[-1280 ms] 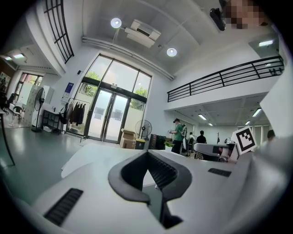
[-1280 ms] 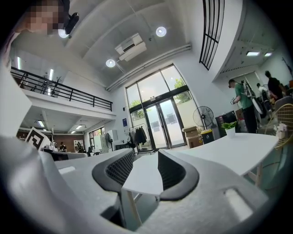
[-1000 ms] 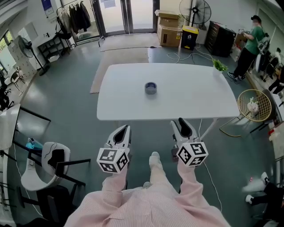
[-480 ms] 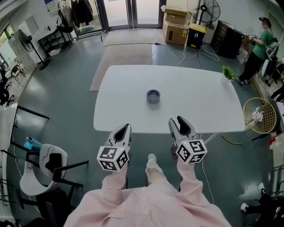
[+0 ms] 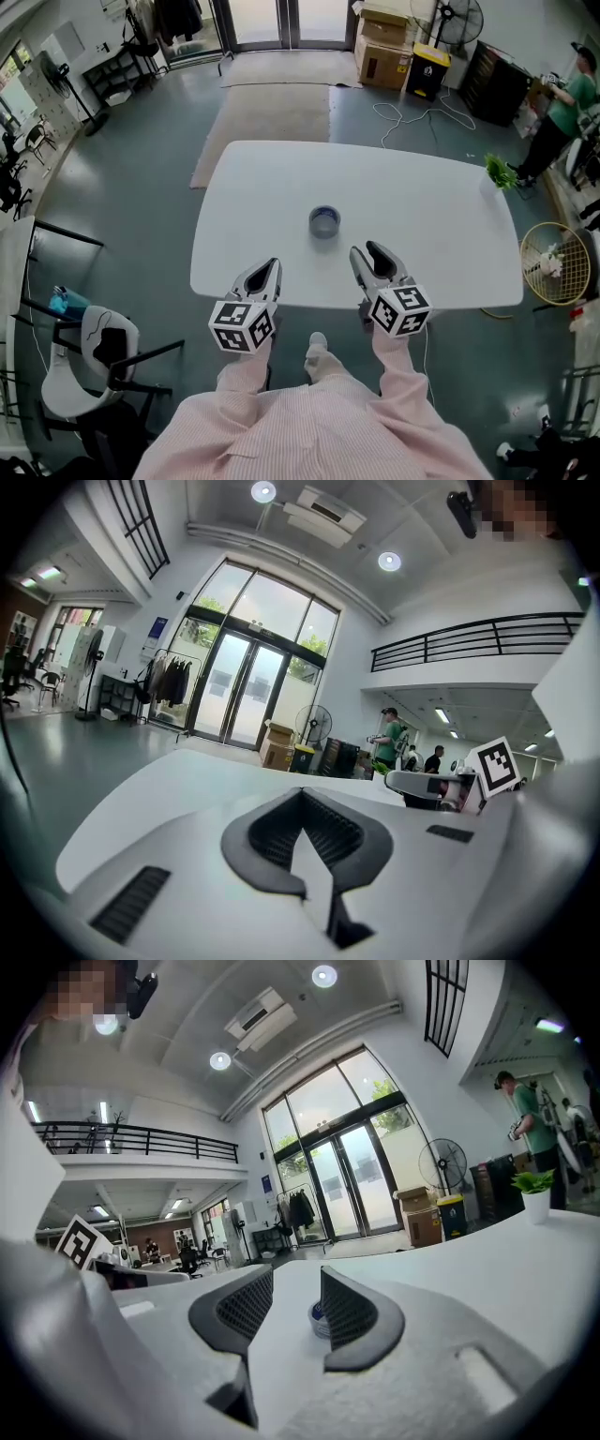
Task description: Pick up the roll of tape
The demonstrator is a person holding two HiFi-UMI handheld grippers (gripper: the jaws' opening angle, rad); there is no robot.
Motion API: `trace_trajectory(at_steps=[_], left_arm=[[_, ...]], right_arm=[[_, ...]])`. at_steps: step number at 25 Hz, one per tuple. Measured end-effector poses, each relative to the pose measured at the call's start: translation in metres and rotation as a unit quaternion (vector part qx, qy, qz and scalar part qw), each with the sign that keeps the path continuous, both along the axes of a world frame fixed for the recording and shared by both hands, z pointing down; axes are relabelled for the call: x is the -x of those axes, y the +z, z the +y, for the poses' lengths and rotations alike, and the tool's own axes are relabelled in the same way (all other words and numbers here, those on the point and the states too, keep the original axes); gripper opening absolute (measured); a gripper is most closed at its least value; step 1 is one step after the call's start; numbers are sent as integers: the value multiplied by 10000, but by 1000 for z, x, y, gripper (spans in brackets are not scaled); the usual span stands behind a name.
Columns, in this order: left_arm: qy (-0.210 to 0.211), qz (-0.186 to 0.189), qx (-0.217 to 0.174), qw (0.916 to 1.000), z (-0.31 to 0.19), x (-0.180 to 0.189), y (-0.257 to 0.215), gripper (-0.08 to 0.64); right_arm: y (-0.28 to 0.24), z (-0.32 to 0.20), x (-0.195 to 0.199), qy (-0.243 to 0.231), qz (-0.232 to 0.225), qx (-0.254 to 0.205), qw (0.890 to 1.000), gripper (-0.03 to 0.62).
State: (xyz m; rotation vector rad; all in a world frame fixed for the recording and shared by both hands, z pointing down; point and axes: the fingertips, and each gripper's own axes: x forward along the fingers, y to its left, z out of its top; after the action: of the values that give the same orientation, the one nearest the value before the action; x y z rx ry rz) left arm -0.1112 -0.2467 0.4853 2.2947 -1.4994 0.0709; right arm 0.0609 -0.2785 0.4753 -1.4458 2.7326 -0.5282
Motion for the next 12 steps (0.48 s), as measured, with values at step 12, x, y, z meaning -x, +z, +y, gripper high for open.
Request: trace_trajectory(at_steps=[12], left_arm=[[-43,62,741,9972,-65,-14,47,0]], right_arm=[[39,-76,22,-868,549,517,9934,150]])
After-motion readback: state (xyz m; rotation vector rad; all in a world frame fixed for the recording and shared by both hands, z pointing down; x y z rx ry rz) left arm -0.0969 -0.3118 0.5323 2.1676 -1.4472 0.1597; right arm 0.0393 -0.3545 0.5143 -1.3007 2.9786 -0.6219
